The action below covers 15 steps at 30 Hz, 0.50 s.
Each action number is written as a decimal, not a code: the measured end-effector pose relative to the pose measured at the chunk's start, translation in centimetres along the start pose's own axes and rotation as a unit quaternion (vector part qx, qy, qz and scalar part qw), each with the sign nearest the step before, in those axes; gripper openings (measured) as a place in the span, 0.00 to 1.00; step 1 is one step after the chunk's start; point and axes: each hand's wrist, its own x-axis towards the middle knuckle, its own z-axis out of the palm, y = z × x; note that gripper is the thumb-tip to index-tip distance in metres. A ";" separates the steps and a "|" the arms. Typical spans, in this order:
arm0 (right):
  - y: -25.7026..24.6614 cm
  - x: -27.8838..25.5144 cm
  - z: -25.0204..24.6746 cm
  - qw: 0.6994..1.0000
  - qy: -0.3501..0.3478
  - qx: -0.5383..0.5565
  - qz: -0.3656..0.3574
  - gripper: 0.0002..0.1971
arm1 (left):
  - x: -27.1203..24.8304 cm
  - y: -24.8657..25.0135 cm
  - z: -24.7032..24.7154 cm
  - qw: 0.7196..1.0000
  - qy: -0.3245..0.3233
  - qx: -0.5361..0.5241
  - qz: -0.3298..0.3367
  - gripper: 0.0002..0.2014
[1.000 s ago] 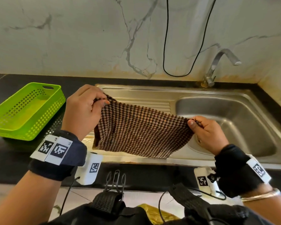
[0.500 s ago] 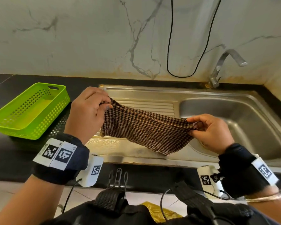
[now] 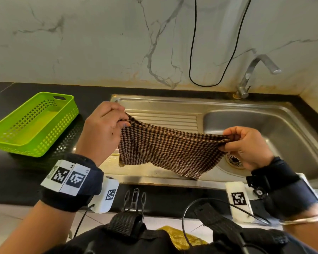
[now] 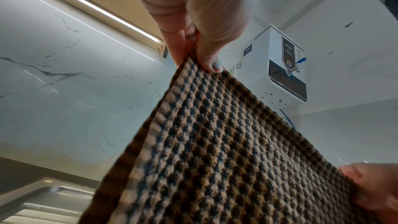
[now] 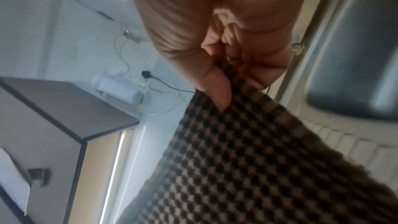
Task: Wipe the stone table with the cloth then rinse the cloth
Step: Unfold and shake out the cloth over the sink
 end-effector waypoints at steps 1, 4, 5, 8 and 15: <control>0.1 0.0 -0.1 1.000 -0.001 0.021 0.006 0.18 | -0.1 -0.1 0.0 1.000 -0.001 0.001 -0.003 0.05; 0.1 -0.3 -0.2 1.000 -0.012 0.000 -0.002 0.16 | -0.2 -0.2 0.1 1.000 0.002 0.001 -0.008 0.05; 0.1 -0.4 -0.1 1.000 -0.016 -0.015 -0.001 0.15 | -0.3 -0.2 0.2 1.000 0.002 0.003 -0.005 0.05; -0.1 -0.4 0.1 0.999 -0.005 -0.009 0.038 0.17 | -0.4 -0.2 0.3 1.000 0.001 -0.004 0.001 0.04; -0.2 -0.1 0.3 0.990 -0.005 0.102 0.096 0.15 | -1.1 -0.2 0.4 1.000 0.008 -0.009 -0.029 0.04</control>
